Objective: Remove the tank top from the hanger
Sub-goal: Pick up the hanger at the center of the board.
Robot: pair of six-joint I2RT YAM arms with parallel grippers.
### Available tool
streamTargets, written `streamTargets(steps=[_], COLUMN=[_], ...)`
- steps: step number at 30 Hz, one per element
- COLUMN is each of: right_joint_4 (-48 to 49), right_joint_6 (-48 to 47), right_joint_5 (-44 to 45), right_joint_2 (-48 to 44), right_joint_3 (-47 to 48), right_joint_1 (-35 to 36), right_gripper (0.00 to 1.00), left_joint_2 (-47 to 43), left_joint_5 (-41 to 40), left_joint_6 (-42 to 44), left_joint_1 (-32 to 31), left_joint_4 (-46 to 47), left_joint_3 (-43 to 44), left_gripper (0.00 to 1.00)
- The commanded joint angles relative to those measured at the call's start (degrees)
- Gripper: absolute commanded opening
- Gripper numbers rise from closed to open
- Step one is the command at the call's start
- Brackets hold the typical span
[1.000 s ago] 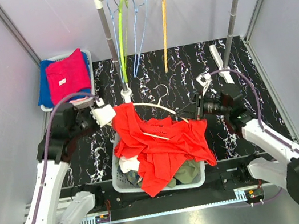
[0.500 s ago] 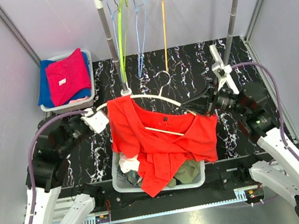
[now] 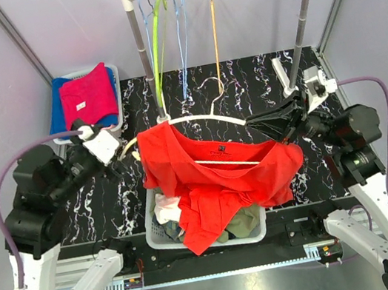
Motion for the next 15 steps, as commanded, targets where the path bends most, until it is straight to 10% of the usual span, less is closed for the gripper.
streamTargets(steps=[1,10,15], right_joint_4=[-0.2,-1.6,-2.0], right_joint_6=[-3.0,-5.9,-7.6], right_joint_5=[-3.2,-4.1,-3.2], right_joint_2=[-0.1,-0.6,-1.0], right_joint_3=[3.8,4.3,4.6], right_joint_1=[1.1,1.0,1.1], right_gripper=[0.15,0.13,0.08], left_joint_2=[3.3,12.1,9.1], left_joint_5=[18.0,33.3,31.2], left_joint_6=[-13.3,-22.9,-17.2], left_joint_1=[-1.2,-1.3,-1.2], left_joint_4=[4.5,2.5,-2.2], left_joint_3=[9.5,24.9,18.2], left_gripper=[0.99,0.99,0.99])
